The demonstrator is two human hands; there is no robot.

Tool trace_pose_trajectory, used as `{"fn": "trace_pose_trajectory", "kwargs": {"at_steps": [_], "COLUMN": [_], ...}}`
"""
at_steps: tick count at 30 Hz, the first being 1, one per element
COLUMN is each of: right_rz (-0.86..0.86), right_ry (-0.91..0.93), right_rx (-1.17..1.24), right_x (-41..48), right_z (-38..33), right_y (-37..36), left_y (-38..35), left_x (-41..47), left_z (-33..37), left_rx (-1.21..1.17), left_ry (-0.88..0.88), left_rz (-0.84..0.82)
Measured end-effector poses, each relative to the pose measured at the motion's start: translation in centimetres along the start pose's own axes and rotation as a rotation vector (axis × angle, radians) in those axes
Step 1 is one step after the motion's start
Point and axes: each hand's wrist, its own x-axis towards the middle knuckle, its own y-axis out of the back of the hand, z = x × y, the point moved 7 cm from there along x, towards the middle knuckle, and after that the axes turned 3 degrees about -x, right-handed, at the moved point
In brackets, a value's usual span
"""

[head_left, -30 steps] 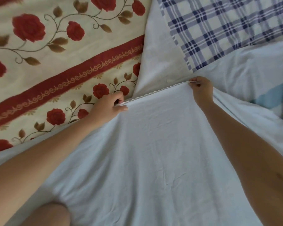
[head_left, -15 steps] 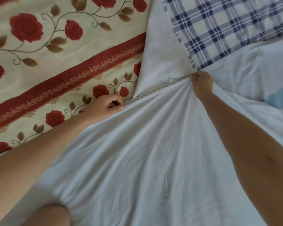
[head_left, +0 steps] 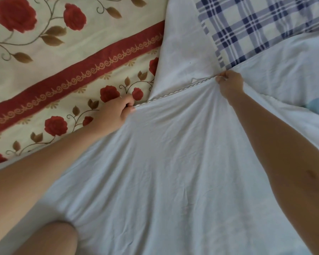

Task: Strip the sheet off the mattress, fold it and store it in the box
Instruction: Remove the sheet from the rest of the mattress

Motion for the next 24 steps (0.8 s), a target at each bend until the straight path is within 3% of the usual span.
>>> {"fn": "trace_pose_trajectory", "kwargs": {"at_steps": [5,9,11,14,15,16,17,18,22,24], "right_rz": [0.260,0.440,0.391,-0.060,-0.178,-0.210,-0.146,-0.074,-0.002,0.000], "right_ry": [-0.123,-0.001,0.323,1.249,1.483,1.604,1.595,1.473,0.701,0.242], "right_rx": [-0.108,0.115,0.004,-0.344,-0.490,-0.599,-0.667,-0.714,-0.710,-0.531], "right_x": [-2.0,-8.9,-15.9,-30.8,-33.2,-33.4,-31.4,-28.2,-17.1,-14.9], "right_z": [-1.4,-3.1,-4.1,-3.4,-1.0,1.8,3.9,5.6,10.7,12.6], "right_y": [-0.4,-1.3,-4.5,-13.0,-14.6,-15.2,-14.6,-13.5,-7.0,-4.5], "left_y": [0.4,0.5,0.0,-0.9,-0.9,-1.1,-1.0,-1.2,-1.7,-1.4], "left_x": [1.1,0.1,-0.5,-1.1,-1.2,-1.3,-1.3,-1.3,-1.1,-1.0], "left_z": [-0.3,0.7,1.5,2.3,2.4,2.4,2.5,2.6,3.6,3.4], "left_rx": [-0.116,0.060,0.226,0.358,0.373,0.380,0.377,0.381,0.433,0.431], "left_ry": [0.096,0.126,0.125,0.164,0.182,0.188,0.185,0.172,0.123,0.161], "left_rz": [-0.091,0.092,0.171,0.226,0.250,0.268,0.285,0.290,0.286,0.263]}}
